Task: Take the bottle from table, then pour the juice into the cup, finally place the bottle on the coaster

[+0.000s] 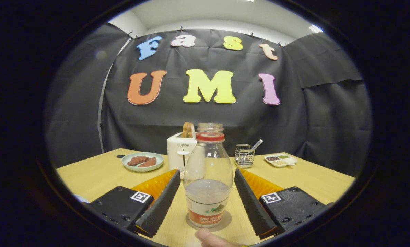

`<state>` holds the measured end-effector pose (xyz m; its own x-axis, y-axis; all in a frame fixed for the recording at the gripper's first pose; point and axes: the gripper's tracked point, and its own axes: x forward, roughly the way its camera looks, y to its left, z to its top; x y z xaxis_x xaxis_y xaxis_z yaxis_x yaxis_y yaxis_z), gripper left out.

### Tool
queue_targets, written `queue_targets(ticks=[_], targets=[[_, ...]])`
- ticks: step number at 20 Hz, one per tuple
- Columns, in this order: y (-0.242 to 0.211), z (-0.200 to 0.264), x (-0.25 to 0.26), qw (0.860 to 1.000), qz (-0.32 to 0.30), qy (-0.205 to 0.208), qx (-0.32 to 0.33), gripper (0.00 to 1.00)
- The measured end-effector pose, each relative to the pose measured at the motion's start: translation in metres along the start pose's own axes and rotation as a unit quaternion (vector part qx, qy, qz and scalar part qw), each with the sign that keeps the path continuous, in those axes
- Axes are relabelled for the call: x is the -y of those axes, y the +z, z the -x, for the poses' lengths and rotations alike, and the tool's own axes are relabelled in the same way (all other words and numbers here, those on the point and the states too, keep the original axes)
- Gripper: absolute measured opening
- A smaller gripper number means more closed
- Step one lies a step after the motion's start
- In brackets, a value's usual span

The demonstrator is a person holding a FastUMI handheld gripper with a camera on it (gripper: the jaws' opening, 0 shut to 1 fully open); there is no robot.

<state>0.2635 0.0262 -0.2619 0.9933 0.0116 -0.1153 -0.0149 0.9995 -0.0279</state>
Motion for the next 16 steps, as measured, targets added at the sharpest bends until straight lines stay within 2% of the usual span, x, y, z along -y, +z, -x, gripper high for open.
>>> queue_targets(ticks=[6,10,13,16], targets=[[0.044,0.038,-0.004,0.999,0.027,0.004,0.021,1.0],[0.084,0.086,-0.002,0.998,0.046,0.002,0.038,1.0],[0.113,0.128,0.017,0.996,0.062,-0.031,0.054,1.0],[0.132,0.165,0.024,0.997,0.046,-0.04,0.048,1.0]])
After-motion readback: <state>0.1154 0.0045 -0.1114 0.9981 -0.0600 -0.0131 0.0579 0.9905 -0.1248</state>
